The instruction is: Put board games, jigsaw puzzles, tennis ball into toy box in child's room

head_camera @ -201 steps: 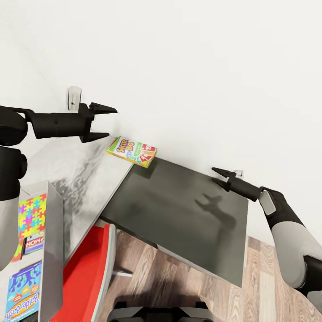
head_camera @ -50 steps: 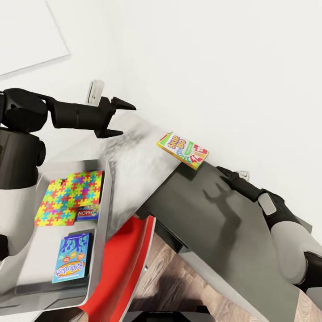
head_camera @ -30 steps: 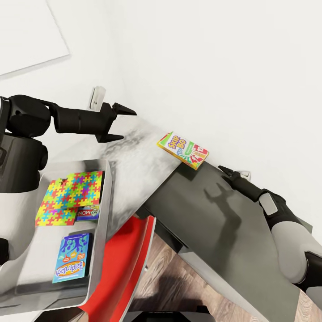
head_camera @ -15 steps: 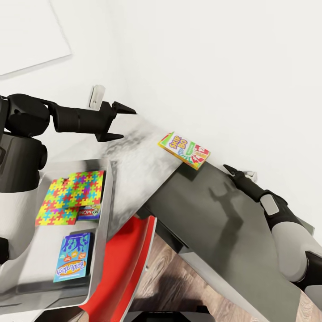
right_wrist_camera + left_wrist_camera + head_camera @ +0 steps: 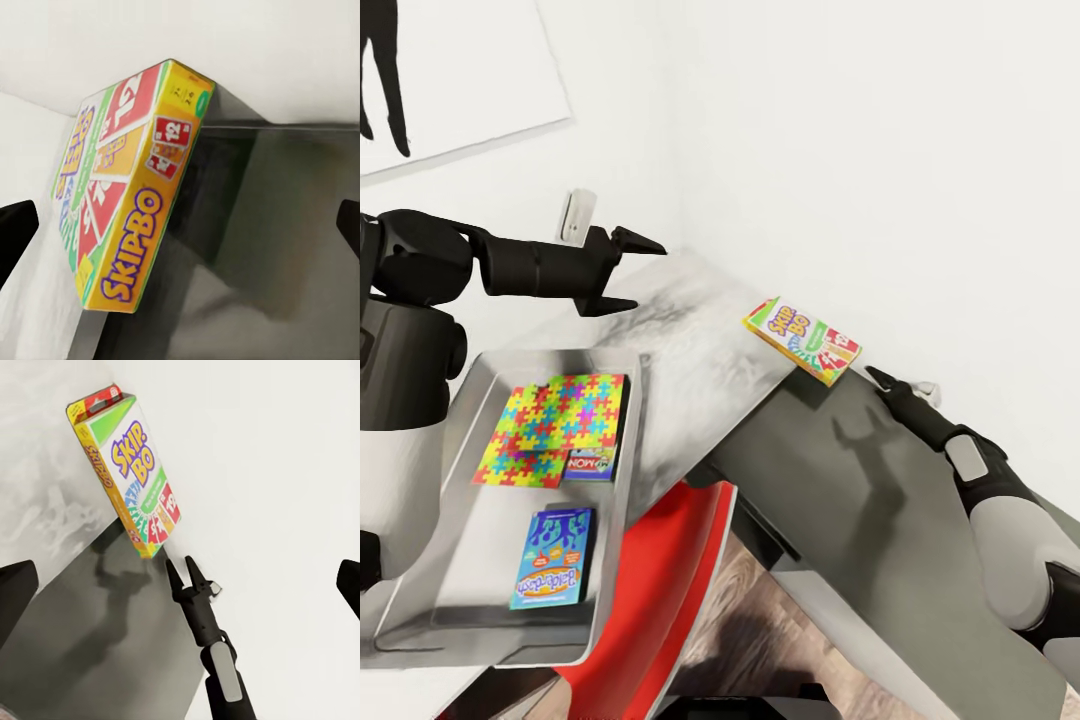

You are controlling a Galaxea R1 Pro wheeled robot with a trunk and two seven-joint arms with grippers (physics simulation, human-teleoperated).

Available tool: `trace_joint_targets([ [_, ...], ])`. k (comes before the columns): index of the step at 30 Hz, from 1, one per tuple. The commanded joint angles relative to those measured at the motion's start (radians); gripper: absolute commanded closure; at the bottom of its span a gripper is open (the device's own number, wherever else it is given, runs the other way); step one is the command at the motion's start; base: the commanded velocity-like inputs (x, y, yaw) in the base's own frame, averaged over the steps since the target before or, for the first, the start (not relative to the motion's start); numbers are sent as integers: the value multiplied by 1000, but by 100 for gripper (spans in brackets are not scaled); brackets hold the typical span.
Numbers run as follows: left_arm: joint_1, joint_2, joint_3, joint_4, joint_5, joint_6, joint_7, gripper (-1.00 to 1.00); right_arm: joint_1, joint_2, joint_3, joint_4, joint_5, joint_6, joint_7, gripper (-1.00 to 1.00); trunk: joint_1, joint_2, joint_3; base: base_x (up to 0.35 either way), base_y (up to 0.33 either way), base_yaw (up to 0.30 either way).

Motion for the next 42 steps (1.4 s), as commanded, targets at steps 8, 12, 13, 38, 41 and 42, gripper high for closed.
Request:
trace_joint_targets([
  [8,-1,0,-3,0,4,6,6,-100,-1,-1,-4,0,-27,7,-41,-100,0,-1,-1,0,0,42],
  [12,-1,-1,-3,0,4,6,4,-100,-1,-1,-4,0,-46,7,-52,-100,0,-1,-1,0,0,15],
  [13,-1,-1,-3,0,4,6,4,-100,-1,-1,-4,0,-46,7,-52,-100,0,-1,-1,0,0,11],
  [38,0,-14,-5,2,4,6,2,-100,-1,-28,-3,0,-86,7,-65,-100,0,-1,-1,0,0,109],
  [41,1,-15,-5,2,4,6,3,-100,-1,-28,-3,0,-86,7,-65,-100,0,-1,-1,0,0,40],
  [42,1,-15,-5,2,4,6,3,-100,-1,-28,-3,0,-86,7,-65,-100,0,-1,-1,0,0,32],
])
